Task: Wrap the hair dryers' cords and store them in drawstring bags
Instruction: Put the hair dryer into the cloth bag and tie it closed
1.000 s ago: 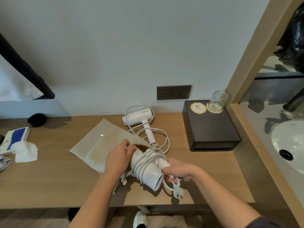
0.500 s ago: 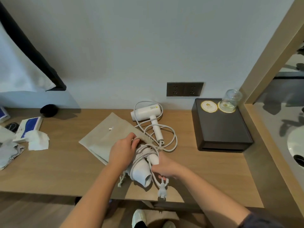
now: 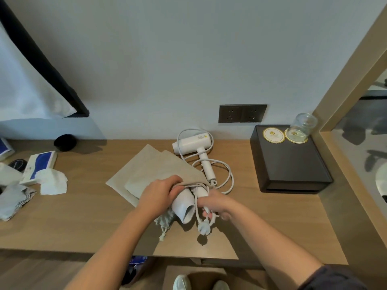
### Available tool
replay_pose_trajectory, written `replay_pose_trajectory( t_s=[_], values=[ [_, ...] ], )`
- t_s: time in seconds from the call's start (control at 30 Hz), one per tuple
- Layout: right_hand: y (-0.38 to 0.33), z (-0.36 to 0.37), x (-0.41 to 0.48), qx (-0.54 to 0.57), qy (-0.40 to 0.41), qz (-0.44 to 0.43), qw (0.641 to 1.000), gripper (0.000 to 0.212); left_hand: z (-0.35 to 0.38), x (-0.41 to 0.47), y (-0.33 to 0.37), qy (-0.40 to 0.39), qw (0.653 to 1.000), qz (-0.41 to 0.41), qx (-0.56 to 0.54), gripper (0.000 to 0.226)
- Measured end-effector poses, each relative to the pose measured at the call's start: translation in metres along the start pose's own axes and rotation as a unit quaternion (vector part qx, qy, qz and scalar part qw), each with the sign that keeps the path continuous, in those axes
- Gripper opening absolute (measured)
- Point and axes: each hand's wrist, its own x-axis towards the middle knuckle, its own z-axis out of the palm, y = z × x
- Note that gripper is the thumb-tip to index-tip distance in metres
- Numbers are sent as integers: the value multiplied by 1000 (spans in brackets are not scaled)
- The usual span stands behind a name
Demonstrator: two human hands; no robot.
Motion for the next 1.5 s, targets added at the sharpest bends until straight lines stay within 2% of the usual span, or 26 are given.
replay_pose_trajectory(
  t_s=[0.13, 0.27, 0.37, 0.43, 0.53, 0.6, 0.77, 0.83, 1.03, 1.17, 1.3, 1.4, 1.5],
  values=[
    [-5, 12, 3, 98, -39, 83, 991, 10, -10, -7, -10, 19, 999, -12, -27, 22],
    [-6, 34, 18, 185, -18, 104, 977, 1, -15, -22, -5, -23, 999, 13, -43, 23],
    [-9, 43, 24, 178, 15, 70, 981, 6, -18, -16, -5, -21, 995, 11, -92, 22],
    [-13, 44, 25, 105, 50, 25, 993, 5, -23, -5, -8, -14, 992, 4, -124, 23],
    [-18, 44, 23, 41, 37, -5, 998, 6, -31, 6, -14, -2, 988, -15, -151, 21],
    [-21, 48, 22, 69, 23, -3, 997, 6, -32, 7, -17, -12, 987, -17, -161, 18],
    [-22, 62, 26, 224, -1, 6, 974, 7, -30, 3, -16, -72, 978, -15, -194, 18],
    [-22, 63, 28, 266, -10, 15, 964, 4, -32, 2, -23, -69, 980, -23, -185, 19],
    [-22, 67, 21, 246, -58, -11, 968, 17, -38, 3, -31, -46, 976, -40, -209, 15],
    [-24, 78, 33, 306, -23, -5, 952, 8, -40, 5, -25, -54, 970, -37, -234, 16],
    [-34, 83, 40, 339, 4, 23, 941, 18, -50, 4, -22, -80, 969, -30, -231, 15],
    [-34, 82, 39, 324, -9, -9, 946, 13, -55, 3, -26, -69, 973, -32, -216, 17],
    [-29, 78, 36, 207, 1, -48, 977, 33, -60, 1, -30, -62, 975, -37, -211, 17]
  ],
)
